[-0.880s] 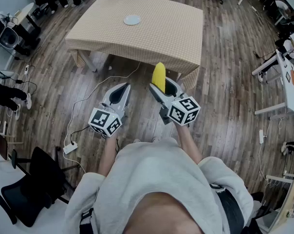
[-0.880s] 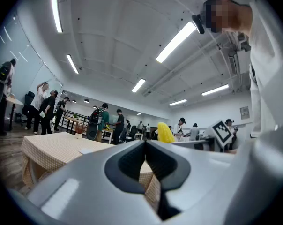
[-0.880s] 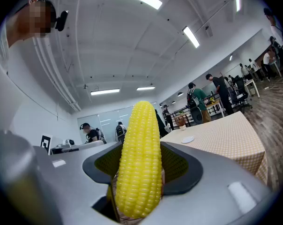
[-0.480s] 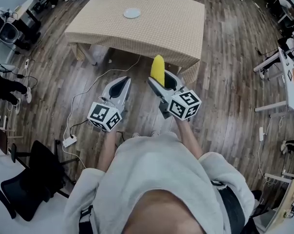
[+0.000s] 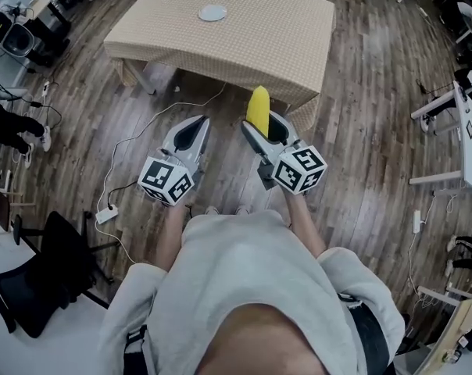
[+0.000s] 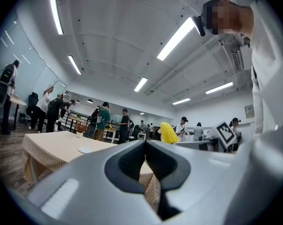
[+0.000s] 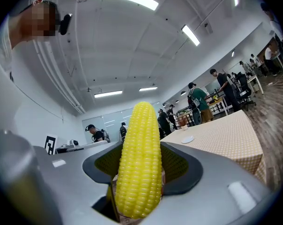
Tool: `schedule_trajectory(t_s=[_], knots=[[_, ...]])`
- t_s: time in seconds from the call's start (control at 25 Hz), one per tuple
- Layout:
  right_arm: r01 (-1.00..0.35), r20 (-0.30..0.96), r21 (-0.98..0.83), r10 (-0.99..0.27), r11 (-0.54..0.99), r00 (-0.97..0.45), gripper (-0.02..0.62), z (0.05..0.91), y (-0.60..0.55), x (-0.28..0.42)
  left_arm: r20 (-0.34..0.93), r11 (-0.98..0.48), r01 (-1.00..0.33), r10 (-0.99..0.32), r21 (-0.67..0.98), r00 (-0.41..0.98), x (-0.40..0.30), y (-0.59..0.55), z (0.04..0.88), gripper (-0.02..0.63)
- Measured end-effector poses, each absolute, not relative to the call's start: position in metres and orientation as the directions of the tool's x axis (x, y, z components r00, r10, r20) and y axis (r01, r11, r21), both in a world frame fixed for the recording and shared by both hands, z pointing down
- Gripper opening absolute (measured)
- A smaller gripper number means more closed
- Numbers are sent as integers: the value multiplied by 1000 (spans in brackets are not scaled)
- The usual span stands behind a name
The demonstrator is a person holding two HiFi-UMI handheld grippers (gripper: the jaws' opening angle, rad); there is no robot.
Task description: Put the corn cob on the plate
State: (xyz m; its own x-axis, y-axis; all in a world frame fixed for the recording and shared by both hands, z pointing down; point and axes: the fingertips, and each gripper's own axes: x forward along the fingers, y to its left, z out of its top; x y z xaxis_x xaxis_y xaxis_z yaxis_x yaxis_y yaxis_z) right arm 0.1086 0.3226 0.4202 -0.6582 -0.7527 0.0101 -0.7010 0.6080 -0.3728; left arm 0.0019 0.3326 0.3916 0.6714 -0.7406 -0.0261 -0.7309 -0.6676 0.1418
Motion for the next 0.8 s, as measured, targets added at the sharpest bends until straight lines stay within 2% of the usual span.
schedule_trajectory(t_s=[0.32,0.8], knots=[[-686,30,-395,-738,611,-674,258,436,316,127,4,-639,-751,-761,167,649,16,329,409,8],[-682,53,-390,-725,618,-687,258,448,258,110,2,-616,-763,-778,195,629,-3,277,425,8]])
